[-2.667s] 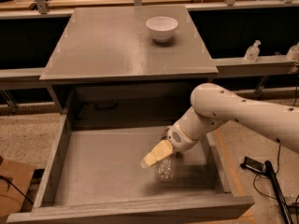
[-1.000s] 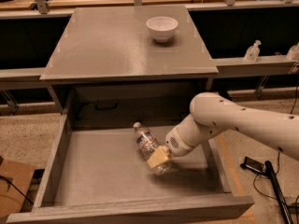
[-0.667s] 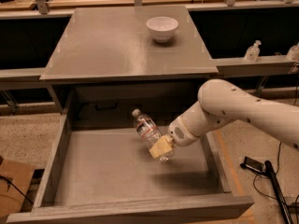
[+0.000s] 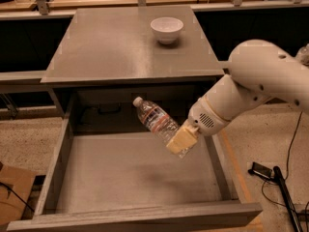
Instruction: Pick water bottle from top drawer and place on counter
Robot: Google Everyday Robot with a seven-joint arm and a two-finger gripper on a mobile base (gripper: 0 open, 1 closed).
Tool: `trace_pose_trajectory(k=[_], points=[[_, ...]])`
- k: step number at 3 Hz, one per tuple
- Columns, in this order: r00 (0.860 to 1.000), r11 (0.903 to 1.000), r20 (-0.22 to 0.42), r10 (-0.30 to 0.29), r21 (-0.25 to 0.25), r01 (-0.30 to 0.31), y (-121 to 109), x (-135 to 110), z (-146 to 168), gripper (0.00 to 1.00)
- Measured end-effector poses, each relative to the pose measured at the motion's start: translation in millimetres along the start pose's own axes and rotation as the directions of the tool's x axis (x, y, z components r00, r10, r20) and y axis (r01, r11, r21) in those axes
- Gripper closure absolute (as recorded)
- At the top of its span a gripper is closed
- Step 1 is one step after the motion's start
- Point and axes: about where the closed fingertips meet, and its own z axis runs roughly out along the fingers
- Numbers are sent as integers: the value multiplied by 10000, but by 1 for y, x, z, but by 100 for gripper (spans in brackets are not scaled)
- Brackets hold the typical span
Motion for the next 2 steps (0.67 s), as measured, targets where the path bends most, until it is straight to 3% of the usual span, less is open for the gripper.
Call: trace_pose_trajectory(k=[1,2], points=[[9905,9917,1044,-898,1013,792,-5,-25,-71,100],[9855,9875,1237,-1160,1208,1011,-5,-36,-82,100]])
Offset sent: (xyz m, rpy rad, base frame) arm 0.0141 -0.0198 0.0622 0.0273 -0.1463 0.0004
